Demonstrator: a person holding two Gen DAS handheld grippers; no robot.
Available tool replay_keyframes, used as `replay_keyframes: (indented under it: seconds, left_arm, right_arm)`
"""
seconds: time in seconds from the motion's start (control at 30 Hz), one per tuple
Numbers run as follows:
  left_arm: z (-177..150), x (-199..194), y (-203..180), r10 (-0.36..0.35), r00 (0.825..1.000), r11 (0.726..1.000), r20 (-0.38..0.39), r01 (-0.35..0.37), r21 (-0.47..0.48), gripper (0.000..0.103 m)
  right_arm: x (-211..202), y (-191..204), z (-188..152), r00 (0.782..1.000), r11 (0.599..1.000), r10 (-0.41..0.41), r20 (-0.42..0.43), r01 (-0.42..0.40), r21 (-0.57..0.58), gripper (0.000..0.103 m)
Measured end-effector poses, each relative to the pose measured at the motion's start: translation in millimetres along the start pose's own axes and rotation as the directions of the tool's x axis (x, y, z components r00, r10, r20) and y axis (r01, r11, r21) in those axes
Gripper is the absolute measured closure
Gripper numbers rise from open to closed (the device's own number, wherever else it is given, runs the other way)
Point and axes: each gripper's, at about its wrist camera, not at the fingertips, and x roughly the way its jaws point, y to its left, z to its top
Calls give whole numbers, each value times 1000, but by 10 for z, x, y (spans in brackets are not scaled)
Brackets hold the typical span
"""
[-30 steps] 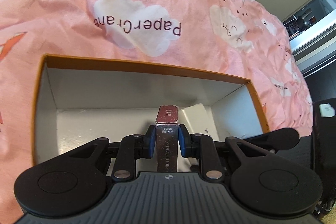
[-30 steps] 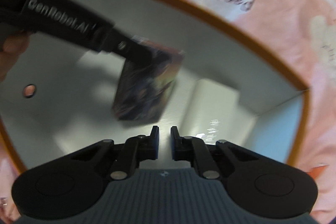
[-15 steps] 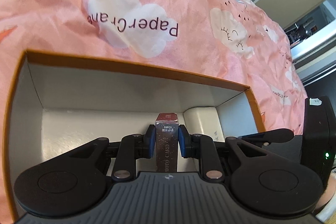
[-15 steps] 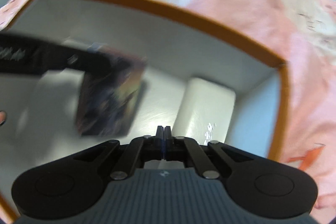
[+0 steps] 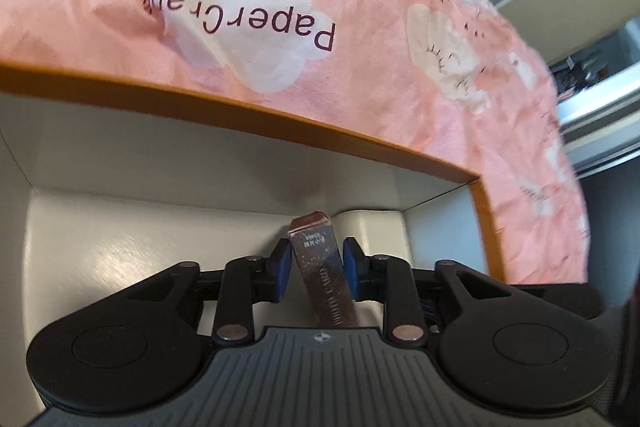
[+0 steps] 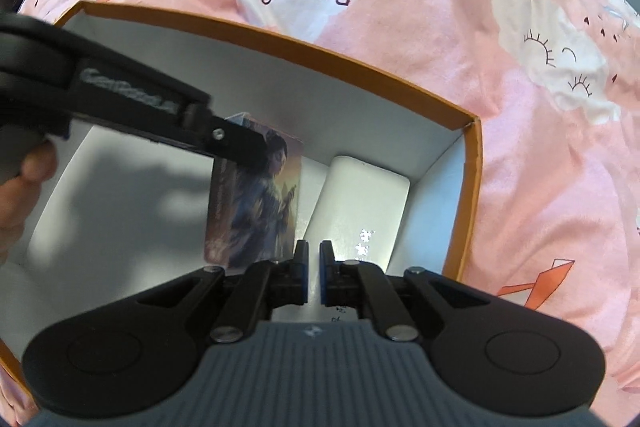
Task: Organize objects
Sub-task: 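Lower the card pack into the orange box and open the left tool, then move both tools back to the items beside the orange box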
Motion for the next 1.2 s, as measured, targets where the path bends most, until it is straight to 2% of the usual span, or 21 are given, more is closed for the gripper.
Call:
replay_keyframes:
  seconds: [0.13, 0.27, 0.4, 0.47, 0.6, 0.73, 0.8, 0.9, 0.97, 1.03, 1.1, 1.2]
  left_arm:
    - [-26, 28, -120, 70, 998, 992, 3, -70, 108, 62]
    - [-47, 43, -215, 146, 989, 967, -3, -142, 212, 56]
    - [-121, -60, -268, 151, 989, 944, -6, -142, 297, 52]
    - [-181, -86, -327, 164, 986, 913, -25, -142, 381, 51]
    - [-352, -6, -448, 217, 971, 812, -99, -123, 571, 49]
    - [-436, 145, -496, 251, 950, 763, -185, -77, 642, 49]
    - [-455, 203, -532, 270, 944, 731, -189, -73, 678, 49]
    - [-483, 272, -589, 318, 937, 659, -144, -109, 744, 48]
    - [-509, 308, -618, 330, 934, 624, -137, -107, 774, 48]
    - [-536, 339, -639, 336, 932, 597, -134, -100, 796, 48]
    - [-559, 352, -652, 320, 938, 578, -131, -84, 811, 48]
    - [-575, 368, -664, 290, 947, 575, -141, -55, 816, 54]
  right_arm:
    - [6, 22, -31, 1000, 1000, -9, -1, 9, -8, 98]
    - [-40, 35, -82, 1000, 1000, -16, -3, 16, -18, 98]
    - [-83, 55, -126, 1000, 999, -19, 0, 19, -43, 97]
    - [-93, 71, -141, 1000, 998, -21, -3, 21, -61, 96]
    - [-108, 120, -172, 1000, 992, -19, -25, 16, -124, 93]
    - [-97, 195, -202, 998, 978, -33, -47, 22, -207, 88]
    - [-86, 224, -218, 998, 972, -47, -49, 35, -232, 87]
    - [-74, 238, -228, 997, 968, -57, -46, 44, -247, 84]
    - [-67, 224, -229, 998, 969, -54, -43, 42, -245, 84]
    - [-67, 207, -228, 998, 970, -49, -43, 37, -241, 84]
    - [-65, 199, -225, 998, 970, -48, -42, 36, -239, 84]
    - [-60, 199, -224, 998, 970, -49, -37, 39, -239, 84]
